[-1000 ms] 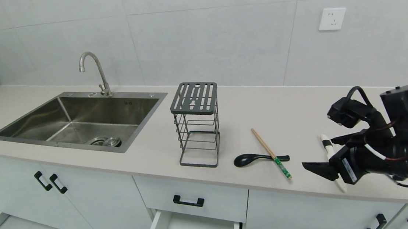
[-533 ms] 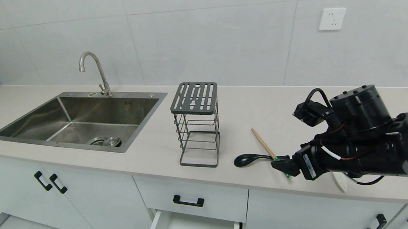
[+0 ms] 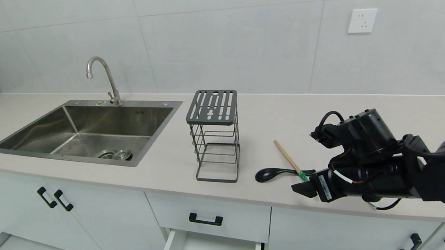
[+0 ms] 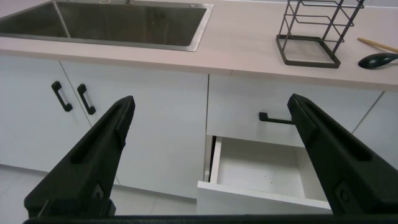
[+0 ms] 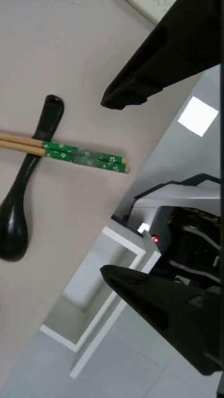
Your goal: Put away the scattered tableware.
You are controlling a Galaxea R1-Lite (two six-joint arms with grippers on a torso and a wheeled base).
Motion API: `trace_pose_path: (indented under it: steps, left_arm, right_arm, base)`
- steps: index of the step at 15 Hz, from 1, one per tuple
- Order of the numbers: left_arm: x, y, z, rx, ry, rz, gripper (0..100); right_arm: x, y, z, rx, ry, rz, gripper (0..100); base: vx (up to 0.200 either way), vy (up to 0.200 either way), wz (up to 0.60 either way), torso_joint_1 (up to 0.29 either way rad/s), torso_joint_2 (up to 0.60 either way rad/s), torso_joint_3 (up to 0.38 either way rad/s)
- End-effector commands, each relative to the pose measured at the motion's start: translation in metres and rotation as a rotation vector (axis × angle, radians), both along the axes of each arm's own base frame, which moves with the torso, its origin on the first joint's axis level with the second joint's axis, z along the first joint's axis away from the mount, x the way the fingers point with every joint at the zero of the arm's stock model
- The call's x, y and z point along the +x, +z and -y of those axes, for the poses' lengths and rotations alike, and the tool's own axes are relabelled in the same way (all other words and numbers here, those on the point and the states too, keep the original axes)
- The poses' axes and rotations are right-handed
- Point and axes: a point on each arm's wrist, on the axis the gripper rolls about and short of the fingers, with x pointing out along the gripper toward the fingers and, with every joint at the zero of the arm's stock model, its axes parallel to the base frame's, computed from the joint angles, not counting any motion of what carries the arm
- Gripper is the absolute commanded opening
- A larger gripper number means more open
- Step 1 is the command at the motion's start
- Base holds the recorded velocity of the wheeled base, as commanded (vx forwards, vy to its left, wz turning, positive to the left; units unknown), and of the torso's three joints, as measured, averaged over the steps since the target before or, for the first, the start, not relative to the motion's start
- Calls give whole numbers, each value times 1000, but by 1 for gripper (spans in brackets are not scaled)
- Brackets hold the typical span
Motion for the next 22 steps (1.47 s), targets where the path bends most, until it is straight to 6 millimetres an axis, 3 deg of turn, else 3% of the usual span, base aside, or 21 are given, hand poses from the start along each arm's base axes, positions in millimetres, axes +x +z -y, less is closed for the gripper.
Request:
trace_pose_path:
  steps: [1, 5, 11, 18, 19, 22]
  left_arm:
    - [0, 0, 0, -1, 0, -2, 100]
    - [0, 0, 0, 0, 0, -2, 100]
    - [0, 0, 0, -1, 0, -2, 100]
    - [0, 0, 0, 0, 0, -2, 100]
    - [0, 0, 0, 0, 0, 0, 100]
    - [0, 0, 0, -1, 0, -2, 100]
  right_arm:
    - [13, -13, 7, -19, -47, -36, 100]
    - [21, -26, 6, -59, -74, -59, 100]
    - [27, -40, -23, -84, -9, -71, 100]
    - [32, -48, -28, -104, -11, -76, 100]
    - [32, -48, -28, -118, -24, -67, 0]
    - [32, -48, -28, -122, -29, -66, 0]
  base:
    - [0, 0, 0, 0, 0, 0]
    - [0, 0, 0, 0, 0, 0]
    - [0, 0, 0, 0, 0, 0]
    - [0, 0, 0, 0, 0, 0]
    - [0, 0, 0, 0, 0, 0]
    - [0, 0, 0, 0, 0, 0]
